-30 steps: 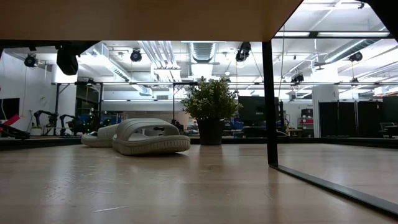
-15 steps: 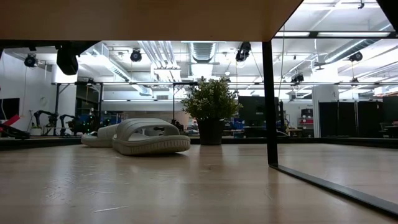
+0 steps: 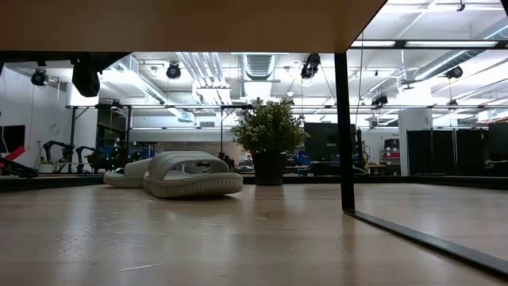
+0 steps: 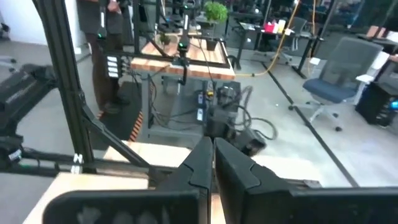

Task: Pick and place slides into the shelf
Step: Put the top gray slipper on the shelf

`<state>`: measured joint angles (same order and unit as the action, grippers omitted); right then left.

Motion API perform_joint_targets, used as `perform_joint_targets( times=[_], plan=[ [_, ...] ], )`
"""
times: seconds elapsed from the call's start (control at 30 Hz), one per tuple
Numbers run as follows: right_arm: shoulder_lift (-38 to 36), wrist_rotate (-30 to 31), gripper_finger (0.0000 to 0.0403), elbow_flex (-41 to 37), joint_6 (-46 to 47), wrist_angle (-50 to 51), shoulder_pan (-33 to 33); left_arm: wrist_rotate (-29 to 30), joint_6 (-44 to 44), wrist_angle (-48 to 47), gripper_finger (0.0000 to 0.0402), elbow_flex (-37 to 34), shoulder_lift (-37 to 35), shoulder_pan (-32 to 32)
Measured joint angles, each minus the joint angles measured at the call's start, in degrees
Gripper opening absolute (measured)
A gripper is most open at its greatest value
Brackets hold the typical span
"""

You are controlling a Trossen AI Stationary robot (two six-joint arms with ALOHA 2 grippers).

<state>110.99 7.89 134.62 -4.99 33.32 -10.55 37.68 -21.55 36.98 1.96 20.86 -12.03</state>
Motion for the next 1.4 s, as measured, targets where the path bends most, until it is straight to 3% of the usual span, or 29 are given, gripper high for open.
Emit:
perform_joint_targets(
  times=[0.2,0.5,0.77,1.03,1.2,1.4],
  plan=[
    [-5.5,4.7,0.0008,-1.0,-1.0,9.0,0.0,0.0,0.0,-0.1,0.0123,0.0,0.0,0.0],
    [-19.1,2.8,0.0008,-6.0,9.7,21.9,-0.1,0.0,0.0,-0.1,0.0123,0.0,0.0,0.0],
    [-33.4,6.8,0.0008,-19.1,12.4,22.5,-3.0,0.0,1.1,0.0,0.0123,0.0,-0.1,0.0],
    [-50.1,8.8,0.0008,-41.8,17.5,9.0,-4.8,0.0,1.3,0.0,0.0123,0.0,-0.2,0.0],
    [-55.7,8.8,0.0008,-57.8,15.3,-3.8,-4.5,0.0,1.3,0.0,0.0123,0.0,-0.2,0.0],
    [-58.5,5.1,0.0008,-75.2,15.3,-25.3,1.5,0.0,1.3,0.0,0.0123,0.0,0.0,0.0]
  ],
)
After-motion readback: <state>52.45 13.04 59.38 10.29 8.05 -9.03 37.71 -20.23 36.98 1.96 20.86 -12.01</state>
